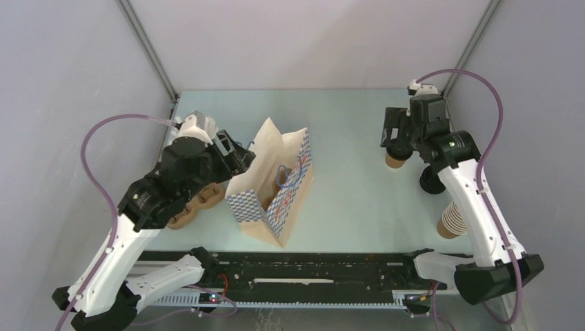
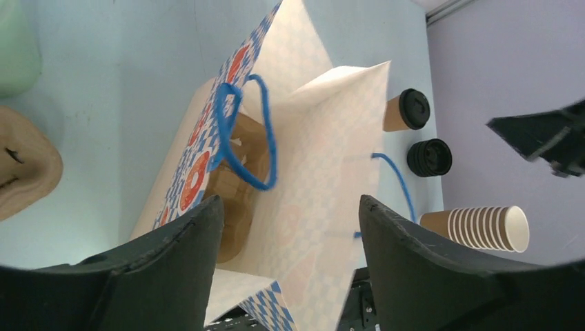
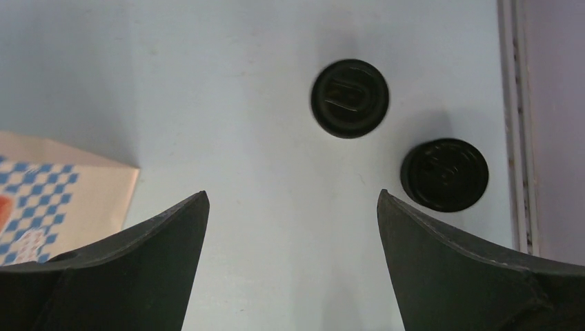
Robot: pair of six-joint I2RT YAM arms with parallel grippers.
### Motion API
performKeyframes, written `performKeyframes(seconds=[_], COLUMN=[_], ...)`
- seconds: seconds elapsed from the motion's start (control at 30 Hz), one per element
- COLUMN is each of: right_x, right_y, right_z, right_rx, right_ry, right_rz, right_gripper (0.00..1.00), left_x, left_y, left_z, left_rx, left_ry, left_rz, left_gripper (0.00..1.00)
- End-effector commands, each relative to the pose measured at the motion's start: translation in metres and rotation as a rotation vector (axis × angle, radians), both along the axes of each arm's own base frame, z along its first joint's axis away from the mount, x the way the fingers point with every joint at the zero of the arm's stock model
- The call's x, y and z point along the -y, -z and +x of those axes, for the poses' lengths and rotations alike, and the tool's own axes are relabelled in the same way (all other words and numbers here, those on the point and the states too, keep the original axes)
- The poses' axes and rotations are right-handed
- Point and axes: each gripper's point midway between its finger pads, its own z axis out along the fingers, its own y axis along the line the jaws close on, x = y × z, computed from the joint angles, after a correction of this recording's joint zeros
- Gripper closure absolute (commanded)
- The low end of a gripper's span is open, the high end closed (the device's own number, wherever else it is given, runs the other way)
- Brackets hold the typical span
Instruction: Pack the takeout coffee
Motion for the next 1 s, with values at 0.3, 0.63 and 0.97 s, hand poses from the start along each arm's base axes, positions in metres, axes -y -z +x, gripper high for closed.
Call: performKeyframes(seconds=[0.3, 0.63, 0.97], right_x=[0.06, 0.067, 0.092], right_y=[0.1, 0.14, 0.157], right_z=[0.058, 0.079, 0.089], right_rx=[-0.379, -0.524, -0.589], right_ry=[0.152, 0.164, 0.23], right_rz=[0.048, 0.04, 0.04], right_gripper=[0.0, 0.13, 0.1], left_x=[-0.023, -0.027, -0.027], left_y=[-0.035, -0.037, -0.028], left_z=[-0.02, -0.022, -0.023], left_rx=[0.077, 0.074, 0.047], left_ry=[0.078, 0.144, 0.197], left_rz=[0.137, 0.255, 0.332], left_gripper=[0.13, 0.11, 0.1])
